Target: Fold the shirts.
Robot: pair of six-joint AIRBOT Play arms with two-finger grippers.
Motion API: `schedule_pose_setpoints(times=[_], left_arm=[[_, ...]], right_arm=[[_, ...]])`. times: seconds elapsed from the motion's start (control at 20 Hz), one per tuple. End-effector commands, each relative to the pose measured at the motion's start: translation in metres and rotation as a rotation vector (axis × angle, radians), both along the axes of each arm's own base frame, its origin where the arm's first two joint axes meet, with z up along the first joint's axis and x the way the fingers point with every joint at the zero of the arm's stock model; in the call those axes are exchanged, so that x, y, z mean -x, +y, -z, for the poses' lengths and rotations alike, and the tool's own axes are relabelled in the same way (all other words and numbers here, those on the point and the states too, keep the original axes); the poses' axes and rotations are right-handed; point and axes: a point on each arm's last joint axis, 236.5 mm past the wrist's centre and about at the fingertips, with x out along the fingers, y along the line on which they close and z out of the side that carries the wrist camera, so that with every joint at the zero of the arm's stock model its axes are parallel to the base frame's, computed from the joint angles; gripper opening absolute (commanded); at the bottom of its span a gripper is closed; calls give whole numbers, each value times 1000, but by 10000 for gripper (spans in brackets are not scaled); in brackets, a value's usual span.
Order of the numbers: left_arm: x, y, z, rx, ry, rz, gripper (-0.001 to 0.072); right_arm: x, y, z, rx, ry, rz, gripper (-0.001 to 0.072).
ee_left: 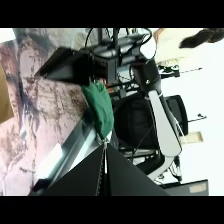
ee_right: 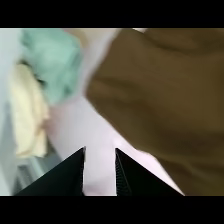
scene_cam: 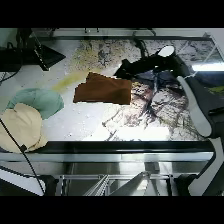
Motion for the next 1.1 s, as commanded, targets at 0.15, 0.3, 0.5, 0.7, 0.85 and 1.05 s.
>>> schedule_pose_setpoints(times=[0.15, 0.3, 0.5, 0.7, 0.85, 1.05], left_arm=[[21, -28, 8, 14, 25, 102, 14], [28, -47, 8, 14, 26, 144, 14], [34, -61, 8, 12, 26, 178, 14], [34, -62, 8, 12, 26, 179, 14], [34, -62, 8, 12, 26, 179, 14], [35, -64, 8, 12, 26, 184, 14]], right_arm=[[-3, -125, 92, 441, 234, 218, 707], [-2, -92, 118, 347, 299, 202, 707], [-4, -30, 115, 139, 283, 137, 707], [-8, -8, 110, 78, 267, 147, 704], [-8, -8, 116, 81, 271, 145, 695], [-8, -8, 117, 78, 260, 130, 243]])
